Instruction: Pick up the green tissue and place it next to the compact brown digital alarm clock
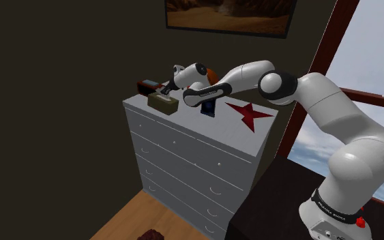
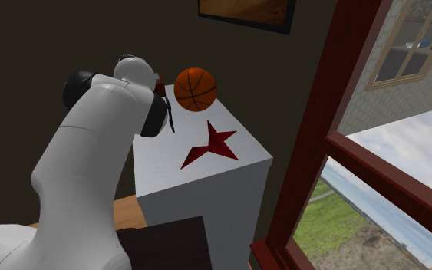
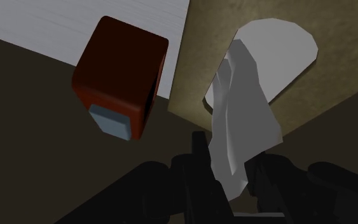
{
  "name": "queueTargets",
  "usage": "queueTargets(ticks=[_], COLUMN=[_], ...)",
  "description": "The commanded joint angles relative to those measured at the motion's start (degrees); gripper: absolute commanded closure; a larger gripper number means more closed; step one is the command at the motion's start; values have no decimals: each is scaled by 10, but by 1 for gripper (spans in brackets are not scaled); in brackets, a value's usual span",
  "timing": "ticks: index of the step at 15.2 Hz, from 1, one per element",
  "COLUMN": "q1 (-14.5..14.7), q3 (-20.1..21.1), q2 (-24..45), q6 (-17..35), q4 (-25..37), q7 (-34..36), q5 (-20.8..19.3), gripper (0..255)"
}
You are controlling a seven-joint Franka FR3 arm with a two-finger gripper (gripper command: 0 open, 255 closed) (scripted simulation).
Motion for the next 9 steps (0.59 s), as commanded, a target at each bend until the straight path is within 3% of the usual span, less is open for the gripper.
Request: queueTargets(ticks=[1,5,6,9], q1=[0,0,-1,0], q3=[-1,-1,0,1], q2=[-1,-1,-2,-3], q6=[0,0,-1,-2], q4=[-1,-1,0,3], q7=[0,0,-1,-2], q5=[0,-1,0,0], gripper=[255,255,0,0])
